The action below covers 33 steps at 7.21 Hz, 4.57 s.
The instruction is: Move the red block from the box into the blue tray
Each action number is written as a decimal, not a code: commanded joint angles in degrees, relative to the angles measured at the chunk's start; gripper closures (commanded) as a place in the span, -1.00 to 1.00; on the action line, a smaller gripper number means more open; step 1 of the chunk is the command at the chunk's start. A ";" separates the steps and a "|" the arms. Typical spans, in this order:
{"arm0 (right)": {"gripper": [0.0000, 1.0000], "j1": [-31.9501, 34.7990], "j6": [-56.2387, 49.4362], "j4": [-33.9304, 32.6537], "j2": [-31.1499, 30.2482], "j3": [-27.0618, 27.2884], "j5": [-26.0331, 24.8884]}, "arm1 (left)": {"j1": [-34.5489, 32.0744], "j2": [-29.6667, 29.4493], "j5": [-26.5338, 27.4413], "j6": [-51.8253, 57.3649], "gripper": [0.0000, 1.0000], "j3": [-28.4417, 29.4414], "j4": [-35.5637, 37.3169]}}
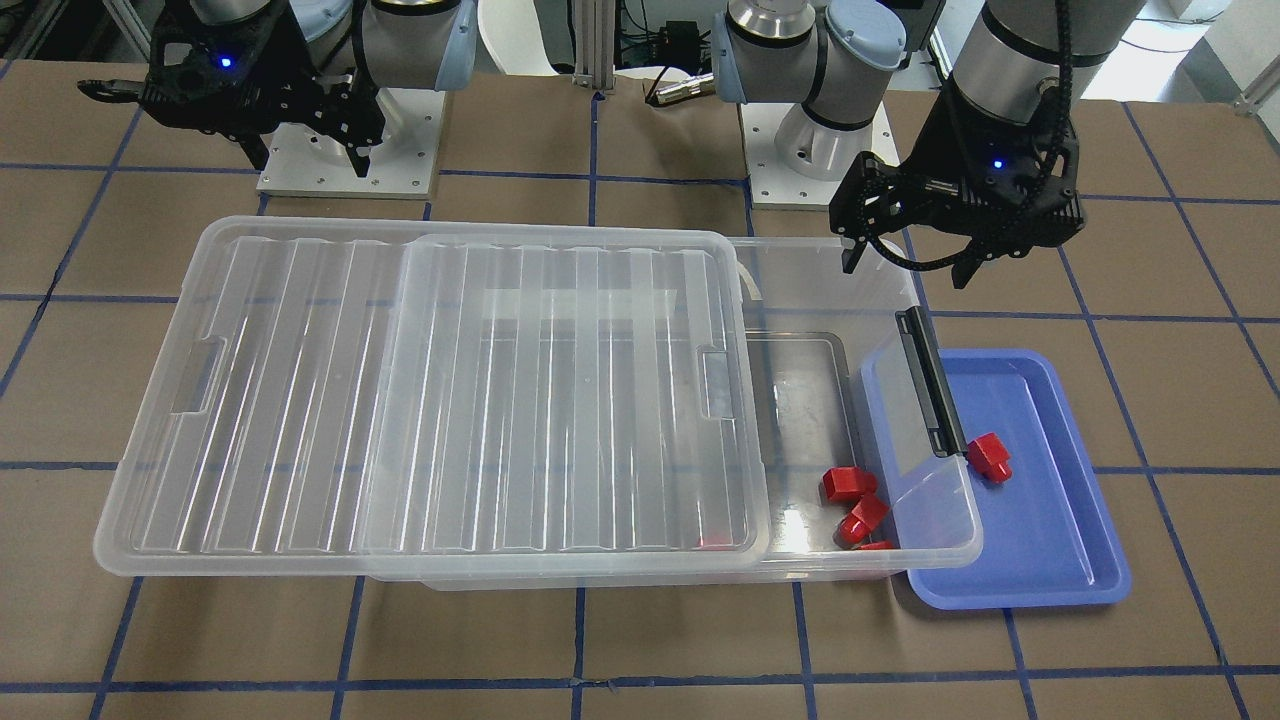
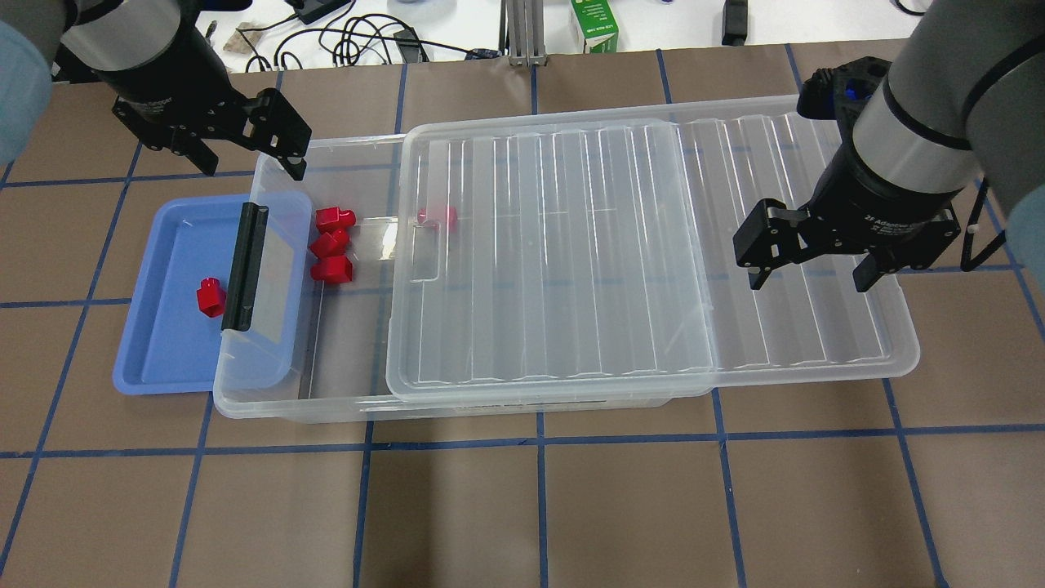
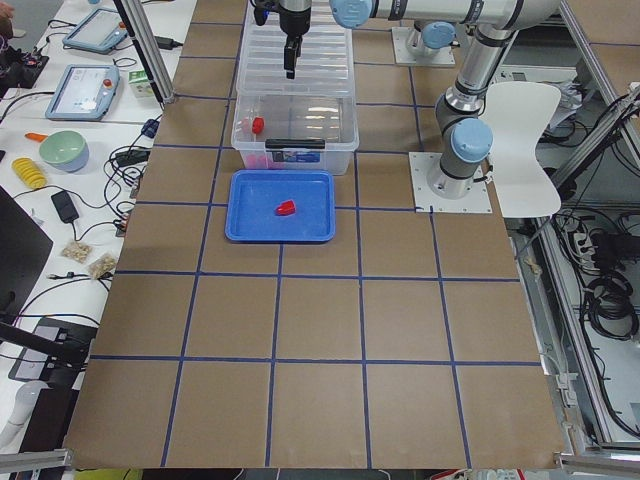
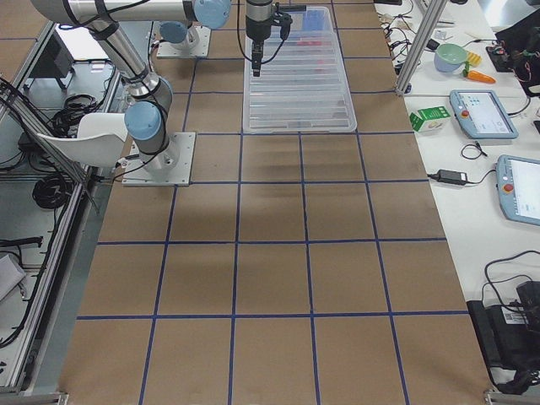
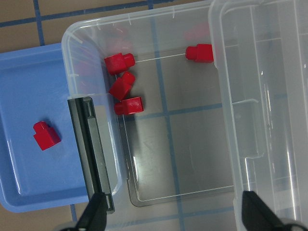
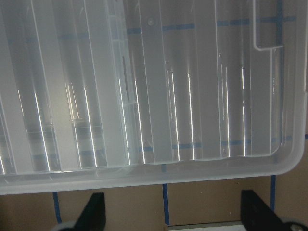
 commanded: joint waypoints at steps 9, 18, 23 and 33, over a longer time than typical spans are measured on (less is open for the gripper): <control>-1.00 0.00 -0.17 -0.32 0.20 -0.04 -0.46 | 0.00 0.51 0.26 -0.18 -1.00 -0.35 -0.09; -1.00 -25.48 -29.96 -14.43 10.54 -0.30 -2.66 | 0.00 0.25 0.09 -0.26 -1.00 -0.26 0.00; -1.00 -25.22 -30.15 -20.27 18.82 -0.13 -1.78 | 0.00 0.25 0.09 -0.26 -1.00 -0.26 0.09; -1.00 -15.75 -22.00 -20.18 21.12 -0.04 1.37 | -0.09 0.25 0.00 -0.26 -1.00 -0.26 0.35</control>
